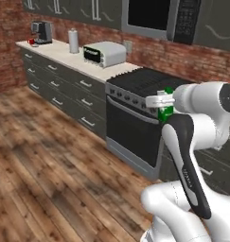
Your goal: Take a sugar cube from the saucer and place it inside the coffee. Then, grab milk from the fridge and place it next to the coffee on the counter to sweeten the coffee.
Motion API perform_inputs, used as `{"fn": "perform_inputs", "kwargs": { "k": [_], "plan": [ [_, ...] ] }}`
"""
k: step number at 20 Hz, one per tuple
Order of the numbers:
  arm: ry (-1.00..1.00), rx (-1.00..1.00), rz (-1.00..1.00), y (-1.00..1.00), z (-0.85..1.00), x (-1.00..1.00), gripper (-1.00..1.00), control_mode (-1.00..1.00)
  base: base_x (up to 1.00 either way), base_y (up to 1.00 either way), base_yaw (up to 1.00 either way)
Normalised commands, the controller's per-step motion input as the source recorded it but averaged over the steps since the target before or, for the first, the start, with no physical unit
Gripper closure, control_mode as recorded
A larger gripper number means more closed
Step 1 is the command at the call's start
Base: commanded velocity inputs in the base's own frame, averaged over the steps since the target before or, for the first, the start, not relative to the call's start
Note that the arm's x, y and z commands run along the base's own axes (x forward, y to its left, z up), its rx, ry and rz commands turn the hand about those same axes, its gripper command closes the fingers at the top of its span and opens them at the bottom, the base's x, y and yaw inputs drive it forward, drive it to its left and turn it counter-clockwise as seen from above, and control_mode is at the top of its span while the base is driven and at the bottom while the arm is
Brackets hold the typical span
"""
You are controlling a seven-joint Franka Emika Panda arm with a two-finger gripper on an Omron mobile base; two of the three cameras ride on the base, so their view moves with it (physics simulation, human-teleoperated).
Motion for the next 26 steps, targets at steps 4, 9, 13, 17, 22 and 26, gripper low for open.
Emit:
{"fn": "perform_inputs", "kwargs": {
  "k": [4, 9, 13, 17, 22, 26],
  "plan": [
    [0.00, 0.00, 0.00, 0.00, 0.00, 0.00, 1.00, 1.00, 1.00, 0.15, 0.26],
    [0.00, 0.00, 0.00, 0.00, 0.00, 0.00, 1.00, 1.00, 1.00, 0.19, 0.23],
    [0.00, 0.00, 0.00, 0.00, 0.00, 0.00, 1.00, 1.00, 1.00, 0.26, 0.19],
    [0.00, 0.00, 0.00, 0.00, 0.00, 0.00, 1.00, 1.00, 1.00, 0.28, 0.16],
    [0.00, 0.00, 0.00, 0.00, 0.00, 0.00, 1.00, 1.00, 1.00, 0.22, 0.07],
    [0.00, 0.00, 0.00, 0.00, 0.00, 0.00, 1.00, 1.00, 1.00, 0.25, 0.02]
  ]
}}
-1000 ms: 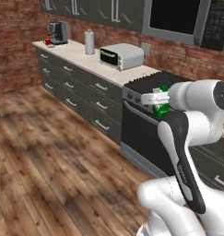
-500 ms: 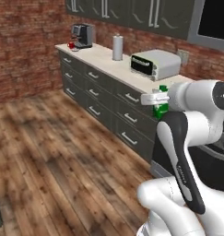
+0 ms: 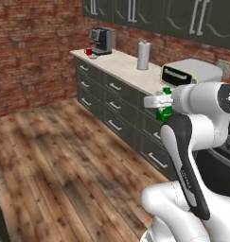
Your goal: Take a sugar cube from the saucer and place it inside the coffee. Then, grab milk from the fridge and place it next to the coffee on the counter to sweeten the coffee.
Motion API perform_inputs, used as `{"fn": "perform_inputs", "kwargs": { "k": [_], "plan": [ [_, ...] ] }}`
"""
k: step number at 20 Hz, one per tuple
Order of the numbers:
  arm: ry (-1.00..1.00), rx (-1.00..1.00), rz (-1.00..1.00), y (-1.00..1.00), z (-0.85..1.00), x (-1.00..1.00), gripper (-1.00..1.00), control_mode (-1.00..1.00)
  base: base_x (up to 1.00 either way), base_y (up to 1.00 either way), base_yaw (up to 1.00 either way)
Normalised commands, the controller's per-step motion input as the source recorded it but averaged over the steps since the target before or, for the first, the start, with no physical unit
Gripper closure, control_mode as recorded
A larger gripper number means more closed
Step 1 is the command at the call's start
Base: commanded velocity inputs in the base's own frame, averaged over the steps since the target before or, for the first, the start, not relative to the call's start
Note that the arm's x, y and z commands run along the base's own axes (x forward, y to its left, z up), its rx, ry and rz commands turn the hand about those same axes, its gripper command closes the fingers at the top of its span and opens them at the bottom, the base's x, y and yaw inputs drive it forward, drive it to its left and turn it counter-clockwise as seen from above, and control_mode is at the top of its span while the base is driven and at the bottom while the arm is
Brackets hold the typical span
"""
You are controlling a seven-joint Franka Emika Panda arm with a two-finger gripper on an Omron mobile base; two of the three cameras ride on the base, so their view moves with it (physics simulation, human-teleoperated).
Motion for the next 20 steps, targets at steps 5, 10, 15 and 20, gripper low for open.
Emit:
{"fn": "perform_inputs", "kwargs": {
  "k": [5, 10, 15, 20],
  "plan": [
    [0.00, 0.00, 0.00, 0.00, 0.00, 0.00, 1.00, 1.00, 1.00, 0.31, 0.00],
    [0.00, 0.00, 0.00, 0.00, 0.00, 0.00, 1.00, 1.00, 1.00, 0.33, 0.00],
    [0.00, 0.00, 0.00, 0.00, 0.00, 0.00, 1.00, 1.00, 1.00, 0.25, -0.03],
    [0.00, 0.00, 0.00, 0.00, 0.00, 0.00, 1.00, 1.00, 1.00, 0.17, -0.06]
  ]
}}
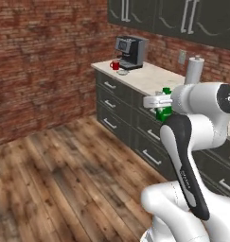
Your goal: Take a sugar cube from the saucer and place it inside the coffee. Then, grab milk from the fridge and place it next to the coffee on the counter to sweeten the coffee.
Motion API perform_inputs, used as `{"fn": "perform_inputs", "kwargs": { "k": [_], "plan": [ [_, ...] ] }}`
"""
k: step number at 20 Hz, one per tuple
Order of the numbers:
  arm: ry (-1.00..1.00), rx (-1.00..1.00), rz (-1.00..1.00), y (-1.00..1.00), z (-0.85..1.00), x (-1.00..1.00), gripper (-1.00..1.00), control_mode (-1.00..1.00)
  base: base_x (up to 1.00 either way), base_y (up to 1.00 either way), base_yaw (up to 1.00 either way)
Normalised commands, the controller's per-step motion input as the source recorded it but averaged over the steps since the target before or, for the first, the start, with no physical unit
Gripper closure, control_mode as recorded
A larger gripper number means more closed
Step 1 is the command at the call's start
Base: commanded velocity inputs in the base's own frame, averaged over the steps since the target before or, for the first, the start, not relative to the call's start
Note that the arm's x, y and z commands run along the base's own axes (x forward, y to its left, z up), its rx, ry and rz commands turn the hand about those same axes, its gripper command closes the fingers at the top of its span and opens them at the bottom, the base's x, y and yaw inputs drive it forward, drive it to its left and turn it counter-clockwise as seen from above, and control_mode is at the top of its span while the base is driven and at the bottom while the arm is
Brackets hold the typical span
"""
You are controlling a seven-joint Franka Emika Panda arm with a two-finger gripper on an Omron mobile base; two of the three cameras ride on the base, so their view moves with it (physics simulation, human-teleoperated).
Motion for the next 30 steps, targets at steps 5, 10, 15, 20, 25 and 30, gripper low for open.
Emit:
{"fn": "perform_inputs", "kwargs": {
  "k": [5, 10, 15, 20, 25, 30],
  "plan": [
    [0.00, 0.00, 0.00, 0.00, 0.00, 0.00, 1.00, 1.00, 1.00, 0.11, -0.13],
    [0.00, 0.00, 0.00, 0.00, 0.00, 0.00, 1.00, 1.00, 1.00, 0.17, -0.18],
    [0.00, 0.00, 0.00, 0.00, 0.00, 0.00, 1.00, 1.00, 1.00, 0.28, -0.23],
    [0.00, 0.00, 0.00, 0.00, 0.00, 0.00, 1.00, 1.00, 1.00, 0.25, -0.26],
    [0.00, 0.00, 0.00, 0.00, 0.00, 0.00, 1.00, 1.00, 1.00, 0.23, -0.33],
    [0.00, 0.00, 0.00, 0.00, 0.00, 0.00, 1.00, 1.00, 1.00, 0.35, -0.42]
  ]
}}
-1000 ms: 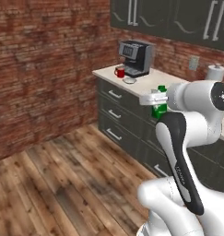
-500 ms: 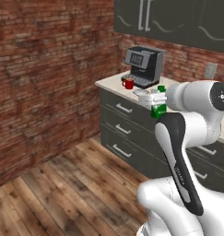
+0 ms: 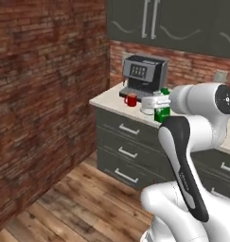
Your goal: Take a sugar cube from the saucer and place it inside the coffee. Then, grab milk from the fridge and place it next to the coffee on the counter to sweeten the coffee.
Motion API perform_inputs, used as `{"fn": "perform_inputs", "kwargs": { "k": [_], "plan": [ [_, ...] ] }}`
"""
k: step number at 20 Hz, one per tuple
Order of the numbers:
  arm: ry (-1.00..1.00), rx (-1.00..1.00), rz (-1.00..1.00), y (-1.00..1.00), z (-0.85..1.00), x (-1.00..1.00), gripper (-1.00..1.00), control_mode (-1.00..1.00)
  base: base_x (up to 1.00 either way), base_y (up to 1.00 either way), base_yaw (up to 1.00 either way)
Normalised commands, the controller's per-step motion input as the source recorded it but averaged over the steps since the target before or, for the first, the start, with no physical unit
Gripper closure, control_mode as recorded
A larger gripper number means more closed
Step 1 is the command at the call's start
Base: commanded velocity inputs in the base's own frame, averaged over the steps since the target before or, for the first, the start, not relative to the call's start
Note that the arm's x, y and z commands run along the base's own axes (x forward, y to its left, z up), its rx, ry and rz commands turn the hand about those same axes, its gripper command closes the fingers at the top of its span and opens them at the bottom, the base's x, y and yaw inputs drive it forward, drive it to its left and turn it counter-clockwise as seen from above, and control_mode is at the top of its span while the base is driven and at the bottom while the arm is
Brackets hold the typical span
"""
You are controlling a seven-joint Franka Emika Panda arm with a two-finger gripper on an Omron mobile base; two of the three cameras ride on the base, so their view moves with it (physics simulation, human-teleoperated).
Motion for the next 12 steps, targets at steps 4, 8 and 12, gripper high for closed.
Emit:
{"fn": "perform_inputs", "kwargs": {
  "k": [4, 8, 12],
  "plan": [
    [0.00, 0.00, 0.00, 0.00, 0.00, 0.00, 1.00, 1.00, 1.00, 0.41, -0.49],
    [0.00, 0.00, 0.00, 0.00, 0.00, 0.00, 1.00, 1.00, 0.96, 0.45, -0.53],
    [0.00, 0.00, 0.00, 0.00, 0.00, 0.00, 1.00, 1.00, 0.81, 0.44, -0.55]
  ]
}}
